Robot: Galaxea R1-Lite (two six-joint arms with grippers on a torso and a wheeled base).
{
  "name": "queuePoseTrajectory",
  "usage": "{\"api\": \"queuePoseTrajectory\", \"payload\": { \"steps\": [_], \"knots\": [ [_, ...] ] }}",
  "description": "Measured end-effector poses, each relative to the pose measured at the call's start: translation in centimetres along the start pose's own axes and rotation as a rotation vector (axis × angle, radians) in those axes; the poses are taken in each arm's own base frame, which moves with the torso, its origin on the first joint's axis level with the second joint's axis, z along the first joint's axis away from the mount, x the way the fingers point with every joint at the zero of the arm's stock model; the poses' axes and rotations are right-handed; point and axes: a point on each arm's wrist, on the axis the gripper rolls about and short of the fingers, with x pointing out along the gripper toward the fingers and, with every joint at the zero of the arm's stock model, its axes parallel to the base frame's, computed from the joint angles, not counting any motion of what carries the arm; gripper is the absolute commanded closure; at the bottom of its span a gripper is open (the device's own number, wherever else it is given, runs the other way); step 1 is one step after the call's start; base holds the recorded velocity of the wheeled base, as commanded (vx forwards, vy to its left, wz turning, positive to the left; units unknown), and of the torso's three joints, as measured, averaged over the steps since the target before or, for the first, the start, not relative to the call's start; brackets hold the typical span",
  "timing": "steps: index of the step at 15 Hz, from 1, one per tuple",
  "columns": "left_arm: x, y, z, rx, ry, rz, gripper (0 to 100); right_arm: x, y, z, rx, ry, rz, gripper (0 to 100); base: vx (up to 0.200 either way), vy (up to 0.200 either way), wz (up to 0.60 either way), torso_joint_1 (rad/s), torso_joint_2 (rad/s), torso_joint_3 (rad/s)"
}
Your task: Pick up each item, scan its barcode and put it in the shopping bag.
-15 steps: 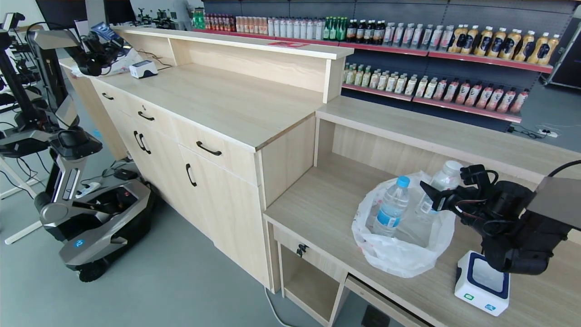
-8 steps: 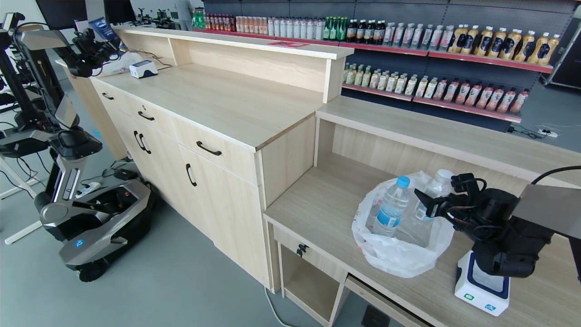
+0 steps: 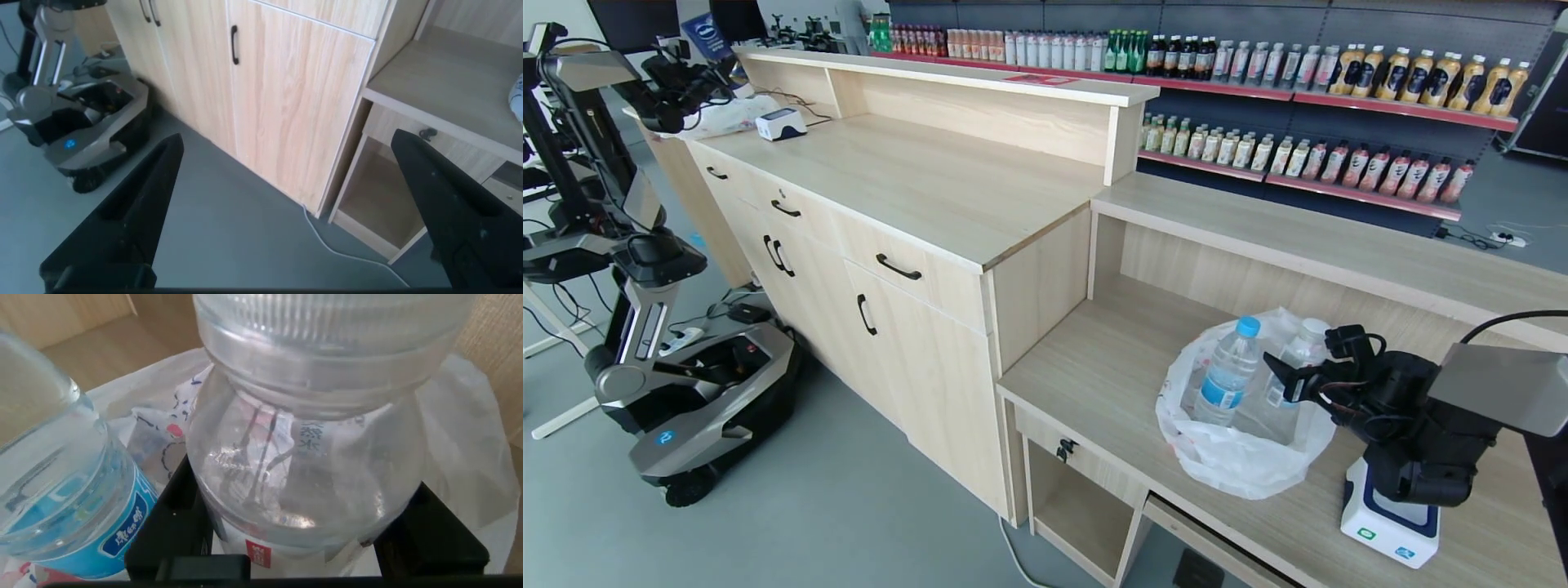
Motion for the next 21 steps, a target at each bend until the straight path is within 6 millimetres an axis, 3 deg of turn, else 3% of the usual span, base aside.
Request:
{"api": "queuePoseTrajectory", "payload": {
  "steps": [21],
  "knots": [
    [0.0, 0.0, 0.0, 0.000, 0.000, 0.000, 0, -0.8, 1.1, -0.9, -0.015, 0.056, 0.021, 100, 0.000, 0.000, 0.00, 0.000, 0.00, 0.000]
  ]
}}
